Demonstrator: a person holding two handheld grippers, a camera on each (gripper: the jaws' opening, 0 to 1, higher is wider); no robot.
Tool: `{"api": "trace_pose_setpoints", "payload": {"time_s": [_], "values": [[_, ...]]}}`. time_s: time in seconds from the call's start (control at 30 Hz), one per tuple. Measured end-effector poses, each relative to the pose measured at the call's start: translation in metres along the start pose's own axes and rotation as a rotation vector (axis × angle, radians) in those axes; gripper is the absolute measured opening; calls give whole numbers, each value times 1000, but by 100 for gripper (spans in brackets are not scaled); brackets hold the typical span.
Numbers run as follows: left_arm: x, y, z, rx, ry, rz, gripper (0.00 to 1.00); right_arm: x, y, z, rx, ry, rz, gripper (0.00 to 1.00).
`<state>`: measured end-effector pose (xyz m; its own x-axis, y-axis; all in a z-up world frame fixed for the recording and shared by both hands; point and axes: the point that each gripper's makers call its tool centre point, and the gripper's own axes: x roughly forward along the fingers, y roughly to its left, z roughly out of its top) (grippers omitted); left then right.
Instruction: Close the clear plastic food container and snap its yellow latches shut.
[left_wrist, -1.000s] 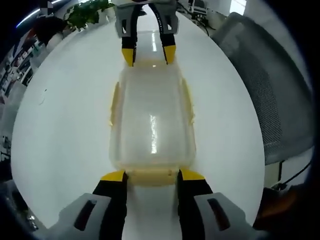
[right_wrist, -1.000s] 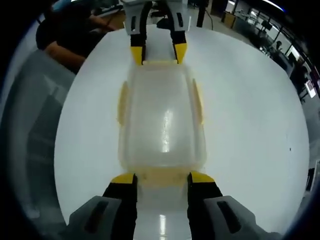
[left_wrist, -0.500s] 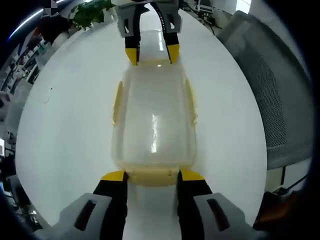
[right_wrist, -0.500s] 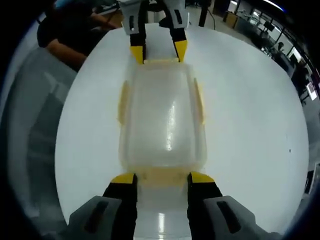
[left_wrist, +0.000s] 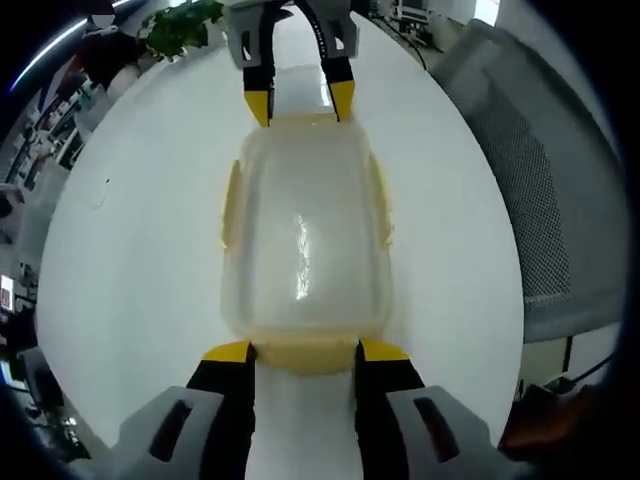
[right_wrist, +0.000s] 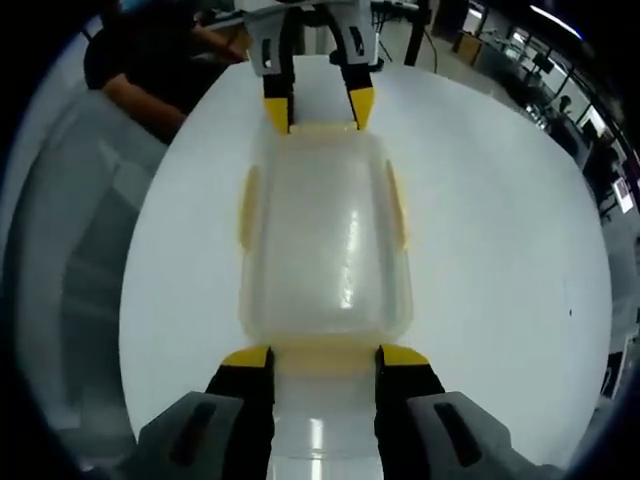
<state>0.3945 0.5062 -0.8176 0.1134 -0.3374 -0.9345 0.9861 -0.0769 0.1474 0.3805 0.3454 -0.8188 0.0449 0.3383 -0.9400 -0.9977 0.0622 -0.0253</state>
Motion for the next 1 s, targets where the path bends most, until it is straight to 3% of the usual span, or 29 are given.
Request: {"api": "trace_pose_setpoints", "payload": {"time_s": [0.53,1.0], "values": [[-18,-9,19,-53,-24,-28,37,-26,7,-3,-25,-17,-14,37],[-40,-7,39,-18,-35,4,37,-50,11,-5,-28,-34,-23,37]]}}
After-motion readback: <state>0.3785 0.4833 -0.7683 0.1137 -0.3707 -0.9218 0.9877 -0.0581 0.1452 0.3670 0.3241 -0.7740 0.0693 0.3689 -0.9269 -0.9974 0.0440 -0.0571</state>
